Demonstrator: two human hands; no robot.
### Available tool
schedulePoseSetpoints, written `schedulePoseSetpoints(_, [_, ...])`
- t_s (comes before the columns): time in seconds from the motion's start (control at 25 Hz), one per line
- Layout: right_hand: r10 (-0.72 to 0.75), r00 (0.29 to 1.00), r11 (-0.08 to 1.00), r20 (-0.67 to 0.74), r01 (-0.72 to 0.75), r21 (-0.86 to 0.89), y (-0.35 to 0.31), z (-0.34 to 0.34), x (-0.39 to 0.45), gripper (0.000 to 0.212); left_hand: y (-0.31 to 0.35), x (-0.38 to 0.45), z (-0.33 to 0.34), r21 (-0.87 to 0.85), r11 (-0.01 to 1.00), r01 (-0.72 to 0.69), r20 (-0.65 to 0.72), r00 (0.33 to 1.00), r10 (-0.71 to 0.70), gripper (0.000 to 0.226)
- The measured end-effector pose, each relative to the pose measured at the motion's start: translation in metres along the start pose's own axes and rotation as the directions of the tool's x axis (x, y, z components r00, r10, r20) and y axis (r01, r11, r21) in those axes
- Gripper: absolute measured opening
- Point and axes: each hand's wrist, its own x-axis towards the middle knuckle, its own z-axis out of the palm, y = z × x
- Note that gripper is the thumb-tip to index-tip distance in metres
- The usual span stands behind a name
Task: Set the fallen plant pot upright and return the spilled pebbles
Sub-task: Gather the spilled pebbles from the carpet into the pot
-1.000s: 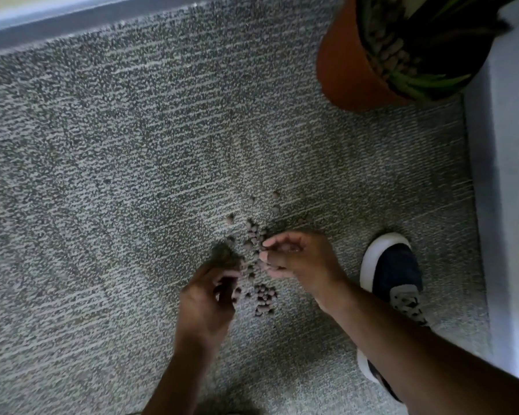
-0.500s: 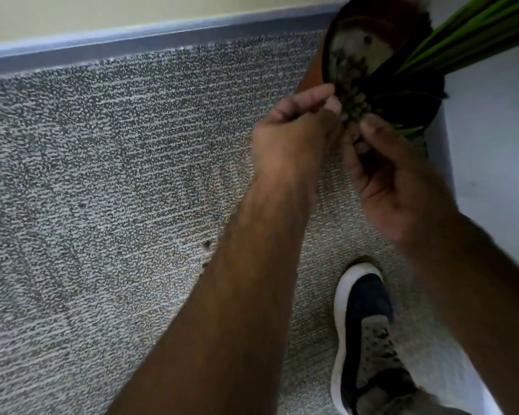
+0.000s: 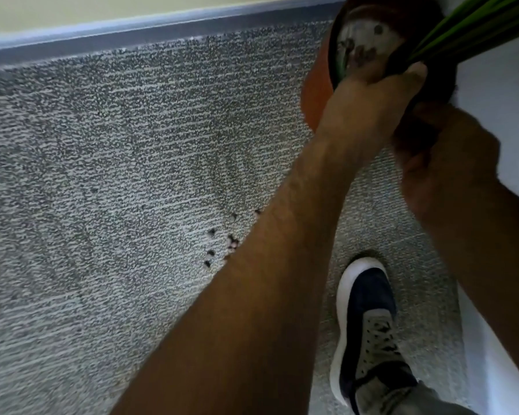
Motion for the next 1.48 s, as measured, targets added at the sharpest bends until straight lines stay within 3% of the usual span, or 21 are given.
schedulePoseSetpoints(0.08, [-0.229,0.973,0.947,-0.027,0.216,-0.236,0.011,-0.004,-0.009,0.034,-0.020,-0.014,-0.021,0.137,0.970,-0.200,-0.140,0.966,0.219,0.028])
schedulePoseSetpoints(0.12, [-0.346,0.938,0.883,0.029,0.336,-0.327,0.022,-0.006,-0.017,0.031,-0.034,-0.032,-0.039,0.230,0.945,-0.235,-0.212,0.935,0.284,0.023])
schedulePoseSetpoints(0.2, [-0.422,0.880,0.750,0.218,0.473,-0.462,0.052,-0.014,-0.032,0.024,-0.074,-0.064,-0.080,0.504,0.856,-0.111,-0.277,0.919,0.282,0.026])
schedulePoseSetpoints(0.28, [-0.306,0.866,0.569,0.394,0.499,-0.654,0.083,-0.022,-0.038,0.020,-0.112,-0.097,-0.129,0.778,0.620,0.101,-0.243,0.959,0.149,0.046])
schedulePoseSetpoints(0.36, [-0.045,0.869,0.327,0.492,0.478,-0.815,0.119,-0.036,-0.040,0.021,-0.143,-0.125,-0.177,0.924,0.276,0.265,-0.268,0.963,-0.027,0.069])
schedulePoseSetpoints(0.4, [0.085,0.864,0.215,0.497,0.471,-0.855,0.131,-0.043,-0.037,0.027,-0.152,-0.132,-0.189,0.943,0.171,0.284,-0.277,0.959,-0.066,0.076])
schedulePoseSetpoints(0.48, [0.283,0.857,0.037,0.430,0.438,-0.898,0.157,-0.060,-0.039,0.043,-0.163,-0.142,-0.202,0.969,0.063,0.238,-0.232,0.968,-0.094,0.078])
schedulePoseSetpoints(0.56, [0.332,0.857,-0.071,0.394,0.440,-0.895,0.174,-0.075,-0.046,0.055,-0.172,-0.142,-0.203,0.979,0.074,0.189,-0.181,0.978,-0.107,0.070])
schedulePoseSetpoints(0.68, [0.298,0.837,0.022,0.459,0.475,-0.880,0.193,-0.085,-0.058,0.061,-0.181,-0.141,-0.200,0.971,0.148,0.189,-0.174,0.979,-0.109,0.053])
schedulePoseSetpoints(0.76, [0.333,0.773,0.041,0.541,0.561,-0.827,0.202,-0.085,-0.067,0.062,-0.187,-0.144,-0.197,0.974,0.162,0.156,-0.140,0.984,-0.106,0.044])
schedulePoseSetpoints(0.92, [0.470,0.604,-0.191,0.644,0.782,-0.593,0.215,-0.077,-0.085,0.072,-0.202,-0.165,-0.192,0.983,0.166,0.073,-0.046,0.985,-0.164,0.056])
schedulePoseSetpoints(1.08, [0.574,0.474,-0.365,0.667,0.878,-0.310,0.220,-0.079,-0.096,0.091,-0.216,-0.200,-0.197,0.987,0.156,0.041,-0.010,0.981,-0.194,0.075])
schedulePoseSetpoints(1.24, [0.648,0.411,-0.457,0.641,0.883,-0.104,0.229,-0.101,-0.105,0.111,-0.228,-0.223,-0.208,0.995,0.085,-0.048,0.065,0.978,-0.200,0.082])
schedulePoseSetpoints(1.36, [0.631,0.360,-0.399,0.687,0.910,-0.111,0.229,-0.103,-0.108,0.095,-0.226,-0.219,-0.205,0.994,0.109,0.010,0.001,0.995,-0.095,0.064])
schedulePoseSetpoints(1.48, [0.658,0.258,-0.308,0.708,0.949,-0.059,0.225,-0.102,-0.110,0.067,-0.223,-0.207,-0.203,0.991,0.134,0.003,-0.001,1.000,-0.014,0.048])
